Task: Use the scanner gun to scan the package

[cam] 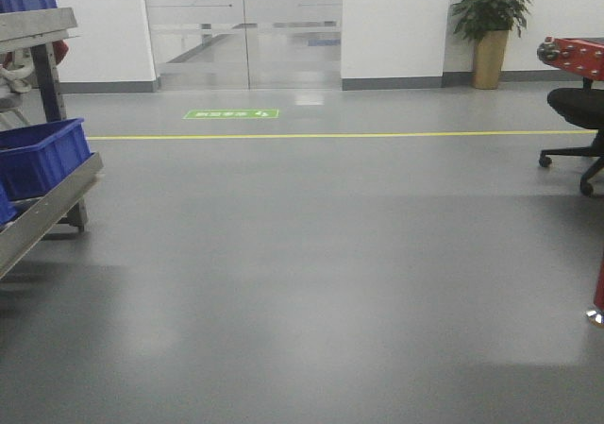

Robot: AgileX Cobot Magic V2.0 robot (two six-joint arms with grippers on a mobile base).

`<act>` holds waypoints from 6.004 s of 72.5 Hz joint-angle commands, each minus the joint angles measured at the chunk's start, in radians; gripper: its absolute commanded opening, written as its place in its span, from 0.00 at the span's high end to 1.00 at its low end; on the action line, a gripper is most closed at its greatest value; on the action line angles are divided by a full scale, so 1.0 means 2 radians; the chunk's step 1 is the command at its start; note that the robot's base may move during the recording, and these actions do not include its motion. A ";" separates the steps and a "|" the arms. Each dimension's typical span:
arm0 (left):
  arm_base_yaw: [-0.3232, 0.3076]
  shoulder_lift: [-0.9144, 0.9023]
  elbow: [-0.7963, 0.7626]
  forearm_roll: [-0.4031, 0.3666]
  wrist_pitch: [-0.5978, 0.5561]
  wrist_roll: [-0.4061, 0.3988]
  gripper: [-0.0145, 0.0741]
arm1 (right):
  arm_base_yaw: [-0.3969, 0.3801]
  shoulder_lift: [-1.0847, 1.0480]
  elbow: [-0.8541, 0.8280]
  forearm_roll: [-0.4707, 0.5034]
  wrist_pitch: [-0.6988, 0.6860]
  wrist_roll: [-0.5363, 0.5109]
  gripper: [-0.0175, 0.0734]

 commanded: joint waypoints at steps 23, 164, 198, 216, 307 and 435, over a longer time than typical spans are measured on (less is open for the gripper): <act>-0.004 -0.002 -0.001 -0.002 -0.007 -0.001 0.94 | -0.001 -0.002 0.000 0.001 -0.011 -0.002 0.99; -0.003 -0.002 -0.001 -0.002 -0.007 -0.001 0.94 | -0.001 -0.002 0.000 0.001 -0.011 -0.002 0.99; -0.003 -0.002 -0.001 -0.002 -0.007 -0.001 0.94 | -0.001 -0.002 0.000 0.001 -0.011 -0.002 0.99; -0.003 -0.002 -0.001 -0.002 -0.007 -0.001 0.94 | -0.001 -0.002 0.000 0.001 -0.011 -0.002 0.99; -0.003 -0.002 -0.001 -0.002 -0.007 -0.001 0.94 | -0.001 -0.002 0.000 0.001 -0.011 -0.002 0.99; -0.014 -0.002 -0.001 -0.002 -0.007 -0.001 0.94 | -0.005 -0.002 0.000 0.001 -0.011 -0.002 0.99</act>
